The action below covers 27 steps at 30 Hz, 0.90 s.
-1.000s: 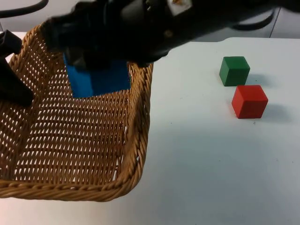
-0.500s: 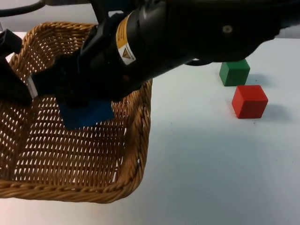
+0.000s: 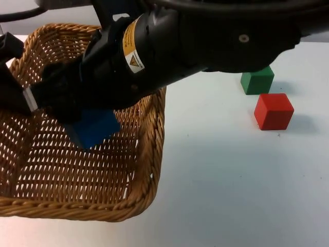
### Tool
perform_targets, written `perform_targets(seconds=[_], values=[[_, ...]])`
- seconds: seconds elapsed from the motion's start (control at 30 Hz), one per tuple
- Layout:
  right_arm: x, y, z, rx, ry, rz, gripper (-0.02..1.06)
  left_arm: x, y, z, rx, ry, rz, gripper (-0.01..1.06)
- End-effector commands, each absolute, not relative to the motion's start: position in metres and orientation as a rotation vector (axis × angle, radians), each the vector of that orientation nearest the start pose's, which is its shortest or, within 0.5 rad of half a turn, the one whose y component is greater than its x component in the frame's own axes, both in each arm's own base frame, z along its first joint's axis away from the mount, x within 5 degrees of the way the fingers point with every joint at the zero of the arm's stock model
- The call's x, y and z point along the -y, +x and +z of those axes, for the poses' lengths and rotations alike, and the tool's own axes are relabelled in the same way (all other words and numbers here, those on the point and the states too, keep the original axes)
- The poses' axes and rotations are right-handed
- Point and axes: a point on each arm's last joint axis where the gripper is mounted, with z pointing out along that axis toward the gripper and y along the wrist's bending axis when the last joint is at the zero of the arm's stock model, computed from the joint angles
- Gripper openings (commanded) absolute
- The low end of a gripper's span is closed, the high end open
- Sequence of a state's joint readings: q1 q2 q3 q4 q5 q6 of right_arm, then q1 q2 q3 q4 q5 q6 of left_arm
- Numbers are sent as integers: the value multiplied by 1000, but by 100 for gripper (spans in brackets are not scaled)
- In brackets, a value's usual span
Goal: Pick up the basket with the left hand and place the blue cube into the basket with the right hand.
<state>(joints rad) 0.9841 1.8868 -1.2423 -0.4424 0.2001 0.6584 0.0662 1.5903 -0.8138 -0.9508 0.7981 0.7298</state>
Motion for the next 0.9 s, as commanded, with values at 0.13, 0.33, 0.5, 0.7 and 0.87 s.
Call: perform_targets(seconds=[0.13, 0.33, 0.5, 0.7, 0.87], values=[[-341, 234, 229, -2104, -891, 518, 104, 37, 278, 198, -2650, -29, -900, 0], [-320, 226, 275, -2026, -900, 443, 104, 36, 279, 198, -2644, -38, -892, 0], [-290, 214, 326, -1940, -867, 381, 104, 36, 280, 198, -2638, -47, -885, 0], [-257, 192, 367, -1819, -840, 419, 104, 36, 282, 198, -2622, -72, -883, 0], [-213, 164, 380, -1734, -837, 414, 104, 34, 283, 198, -2613, -77, -860, 0]])
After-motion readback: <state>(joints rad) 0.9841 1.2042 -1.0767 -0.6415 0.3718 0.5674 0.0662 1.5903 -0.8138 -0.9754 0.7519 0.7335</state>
